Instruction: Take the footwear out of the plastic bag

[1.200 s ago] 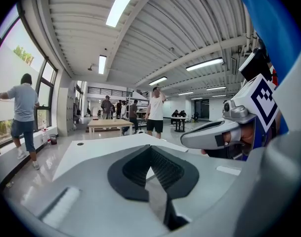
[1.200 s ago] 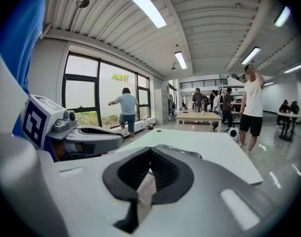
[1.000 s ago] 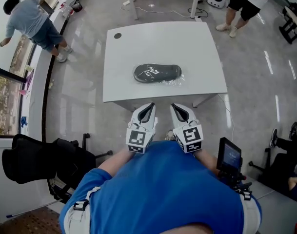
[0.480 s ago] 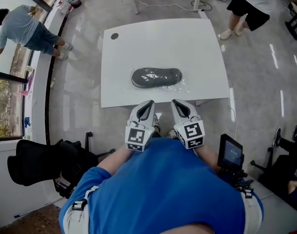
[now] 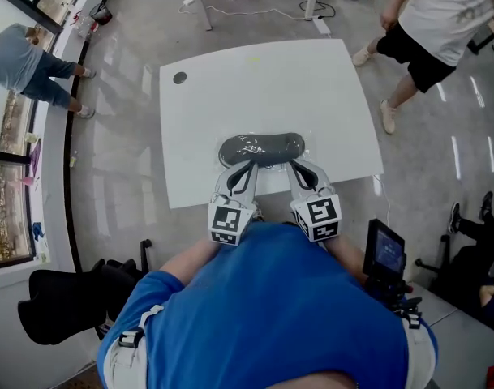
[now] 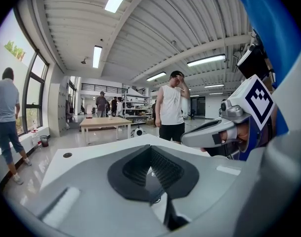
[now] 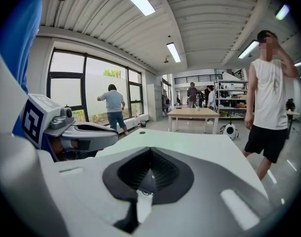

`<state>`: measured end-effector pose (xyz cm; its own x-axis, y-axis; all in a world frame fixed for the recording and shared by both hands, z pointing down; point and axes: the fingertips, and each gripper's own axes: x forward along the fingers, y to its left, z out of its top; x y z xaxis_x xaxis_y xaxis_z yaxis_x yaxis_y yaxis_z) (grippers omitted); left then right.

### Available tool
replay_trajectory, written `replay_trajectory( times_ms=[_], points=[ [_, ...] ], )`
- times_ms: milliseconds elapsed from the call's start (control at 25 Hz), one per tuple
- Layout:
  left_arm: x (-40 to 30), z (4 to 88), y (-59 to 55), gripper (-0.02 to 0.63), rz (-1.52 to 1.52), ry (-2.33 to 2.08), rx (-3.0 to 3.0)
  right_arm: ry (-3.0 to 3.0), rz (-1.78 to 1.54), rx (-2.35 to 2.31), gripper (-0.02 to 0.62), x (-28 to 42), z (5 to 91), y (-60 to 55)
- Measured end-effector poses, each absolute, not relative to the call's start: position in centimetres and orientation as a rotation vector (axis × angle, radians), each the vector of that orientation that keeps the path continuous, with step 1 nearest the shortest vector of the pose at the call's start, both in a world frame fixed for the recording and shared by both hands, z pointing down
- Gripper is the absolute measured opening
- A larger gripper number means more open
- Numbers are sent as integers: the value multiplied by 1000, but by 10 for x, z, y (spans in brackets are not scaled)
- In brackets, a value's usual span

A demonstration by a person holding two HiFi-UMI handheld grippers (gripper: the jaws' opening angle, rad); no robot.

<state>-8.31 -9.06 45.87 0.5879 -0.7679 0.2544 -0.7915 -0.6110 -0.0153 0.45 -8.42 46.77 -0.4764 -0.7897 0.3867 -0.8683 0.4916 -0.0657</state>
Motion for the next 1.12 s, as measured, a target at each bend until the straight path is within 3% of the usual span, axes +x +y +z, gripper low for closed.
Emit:
replay_trajectory(
  times_ms=[640,1040,1120],
  points=[
    [-117,491,-148,2,446,-1218,2687,-2288,443,1451,3,0,491,-140],
    [-107,555,-170,2,893,-1045,2756,-2197,585,1330,3,53,553,-171],
    [-95,569,-176,44,996,-997,2791,-2188,604,1278,3,68,570,-177]
  ],
)
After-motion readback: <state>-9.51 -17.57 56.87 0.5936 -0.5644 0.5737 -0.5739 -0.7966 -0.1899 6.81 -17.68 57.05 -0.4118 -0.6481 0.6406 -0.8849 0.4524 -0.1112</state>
